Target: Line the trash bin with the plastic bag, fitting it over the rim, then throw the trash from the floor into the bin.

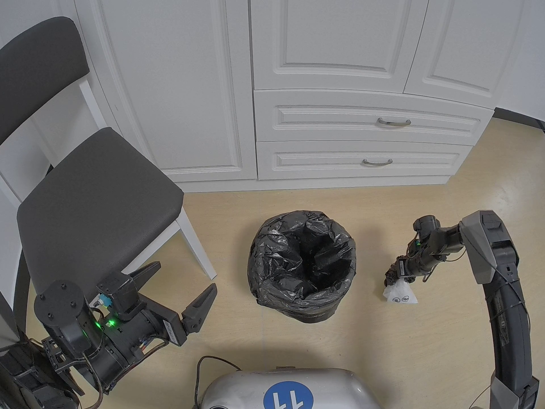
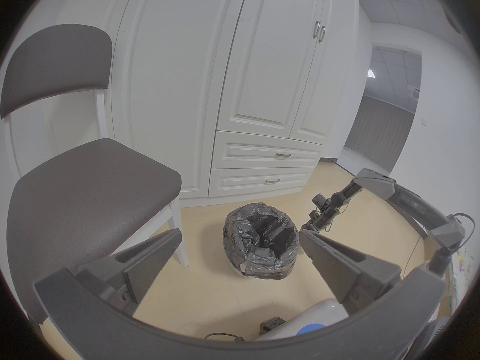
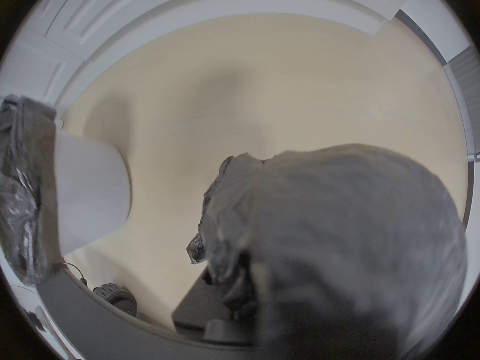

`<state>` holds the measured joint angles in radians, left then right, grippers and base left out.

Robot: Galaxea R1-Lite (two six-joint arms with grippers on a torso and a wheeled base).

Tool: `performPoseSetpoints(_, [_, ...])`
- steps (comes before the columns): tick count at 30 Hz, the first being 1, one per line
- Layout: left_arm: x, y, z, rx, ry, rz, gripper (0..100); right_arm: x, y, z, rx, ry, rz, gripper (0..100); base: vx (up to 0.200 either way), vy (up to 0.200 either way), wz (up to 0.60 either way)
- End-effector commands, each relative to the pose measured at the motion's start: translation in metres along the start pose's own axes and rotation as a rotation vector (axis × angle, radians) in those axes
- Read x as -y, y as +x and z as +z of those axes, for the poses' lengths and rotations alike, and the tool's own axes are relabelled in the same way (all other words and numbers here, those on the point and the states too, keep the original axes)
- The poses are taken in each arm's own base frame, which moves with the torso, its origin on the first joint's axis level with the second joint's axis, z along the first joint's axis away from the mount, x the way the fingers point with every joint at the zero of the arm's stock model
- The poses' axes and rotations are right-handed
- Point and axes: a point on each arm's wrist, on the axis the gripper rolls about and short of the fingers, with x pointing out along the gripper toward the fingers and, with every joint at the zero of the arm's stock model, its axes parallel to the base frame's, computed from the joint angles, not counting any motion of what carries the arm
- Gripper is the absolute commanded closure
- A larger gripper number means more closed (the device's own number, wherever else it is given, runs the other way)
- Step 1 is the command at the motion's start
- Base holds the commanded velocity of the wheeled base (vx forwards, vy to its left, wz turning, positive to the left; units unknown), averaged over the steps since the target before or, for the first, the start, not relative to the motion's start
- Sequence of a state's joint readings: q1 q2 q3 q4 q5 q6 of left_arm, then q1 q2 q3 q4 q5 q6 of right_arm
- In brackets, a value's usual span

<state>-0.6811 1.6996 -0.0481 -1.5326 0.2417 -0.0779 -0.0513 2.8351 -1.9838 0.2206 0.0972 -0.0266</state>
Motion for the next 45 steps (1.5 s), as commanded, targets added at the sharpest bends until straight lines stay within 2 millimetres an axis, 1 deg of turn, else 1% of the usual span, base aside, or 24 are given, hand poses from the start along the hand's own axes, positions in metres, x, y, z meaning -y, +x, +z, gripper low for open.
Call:
performPoseSetpoints(1, [0.000, 0.000, 0.002, 0.008, -0.003, 0.003, 0, -0.006, -0.101, 0.037, 0.140, -0.010, 0.035, 100, 0.000, 0.000, 0.00])
performPoseSetpoints(2, [0.000, 0.000, 0.003, 0.016, -0.005, 0.001, 0, -0.011, -0.137, 0.043, 0.186, -0.021, 0.057, 100, 0.000, 0.000, 0.00])
performPoseSetpoints(3, [0.000, 0.000, 0.003, 0.014, -0.004, 0.001, 0, -0.012, -0.141, 0.044, 0.190, -0.023, 0.059, 100, 0.000, 0.000, 0.00])
performPoseSetpoints(4, [-0.001, -0.001, 0.004, 0.022, -0.006, 0.002, 0, -0.021, -0.191, 0.044, 0.259, -0.041, 0.099, 100, 0.000, 0.000, 0.00])
performPoseSetpoints(5, [-0.001, -0.001, 0.005, 0.026, -0.007, 0.002, 0, -0.026, -0.216, 0.042, 0.305, -0.055, 0.119, 100, 0.000, 0.000, 0.00])
performPoseSetpoints(6, [-0.001, -0.001, 0.006, 0.034, -0.008, 0.000, 0, -0.031, -0.239, 0.037, 0.353, -0.071, 0.134, 100, 0.000, 0.000, 0.00])
performPoseSetpoints(8, [0.000, -0.001, 0.008, 0.041, -0.006, -0.002, 0, -0.042, -0.272, 0.026, 0.444, -0.109, 0.151, 100, 0.000, 0.000, 0.00])
performPoseSetpoints(9, [0.000, 0.000, 0.008, 0.044, -0.004, -0.003, 0, -0.051, -0.284, 0.021, 0.495, -0.132, 0.158, 100, 0.000, 0.000, 0.00])
performPoseSetpoints(11, [0.000, 0.000, 0.008, 0.044, -0.004, -0.003, 0, -0.051, -0.284, 0.021, 0.495, -0.132, 0.158, 100, 0.000, 0.000, 0.00])
performPoseSetpoints(12, [0.001, 0.000, 0.009, 0.048, -0.003, -0.006, 0, -0.076, -0.313, 0.004, 0.649, -0.195, 0.191, 100, 0.000, 0.000, 0.00])
performPoseSetpoints(13, [0.001, 0.000, 0.009, 0.048, -0.003, -0.008, 0, -0.081, -0.318, 0.001, 0.682, -0.208, 0.195, 100, 0.000, 0.000, 0.00])
performPoseSetpoints(16, [0.000, -0.002, 0.013, 0.067, -0.008, -0.009, 0, -0.110, -0.333, -0.020, 0.829, -0.265, 0.227, 100, 0.000, 0.000, 0.00])
performPoseSetpoints(17, [0.000, -0.003, 0.015, 0.078, -0.010, -0.010, 0, -0.121, -0.333, -0.026, 0.862, -0.285, 0.247, 100, 0.000, 0.000, 0.00])
performPoseSetpoints(19, [0.000, -0.004, 0.016, 0.082, -0.011, -0.010, 0, -0.124, -0.332, -0.028, 0.871, -0.291, 0.255, 100, 0.000, 0.000, 0.00])
performPoseSetpoints(20, [0.000, -0.005, 0.020, 0.102, -0.015, -0.011, 0, -0.154, -0.323, -0.041, 0.926, -0.337, 0.321, 100, 0.000, 0.000, 0.00])
performPoseSetpoints(22, [0.000, -0.005, 0.021, 0.109, -0.015, -0.013, 0, -0.177, -0.309, -0.052, 0.930, -0.364, 0.357, 100, 0.000, 0.000, 0.00])
performPoseSetpoints(23, [0.000, -0.005, 0.021, 0.109, -0.015, -0.013, 0, -0.177, -0.309, -0.052, 0.930, -0.364, 0.357, 100, 0.000, 0.000, 0.00])
performPoseSetpoints(24, [0.000, -0.005, 0.022, 0.113, -0.014, -0.014, 0, -0.203, -0.290, -0.062, 0.930, -0.382, 0.374, 100, 0.000, 0.000, 0.00])
performPoseSetpoints(26, [0.000, -0.005, 0.022, 0.115, -0.015, -0.014, 0, -0.217, -0.278, -0.068, 0.928, -0.387, 0.378, 100, 0.000, 0.000, 0.00])
performPoseSetpoints(29, [0.000, -0.007, 0.025, 0.127, -0.019, -0.015, 0, -0.245, -0.245, -0.084, 0.905, -0.409, 0.366, 100, 0.000, 0.000, 0.00])
performPoseSetpoints(32, [-0.001, -0.010, 0.028, 0.146, -0.024, -0.019, 0, -0.263, -0.226, -0.099, 0.891, -0.446, 0.326, 100, 0.000, 0.000, 0.00])
performPoseSetpoints(35, [-0.001, -0.012, 0.030, 0.155, -0.023, -0.040, 0, -0.272, -0.218, -0.110, 0.877, -0.474, 0.321, 100, 0.000, 0.000, 0.00])
performPoseSetpoints(38, [-0.001, -0.013, 0.030, 0.156, -0.022, -0.056, 0, -0.274, -0.214, -0.115, 0.854, -0.488, 0.321, 100, 0.000, 0.000, 0.00])
performPoseSetpoints(45, [-0.001, -0.013, 0.029, 0.147, -0.021, -0.056, 0, -0.275, -0.196, -0.113, 0.837, -0.487, 0.308, 100, 0.000, 0.000, 0.00])
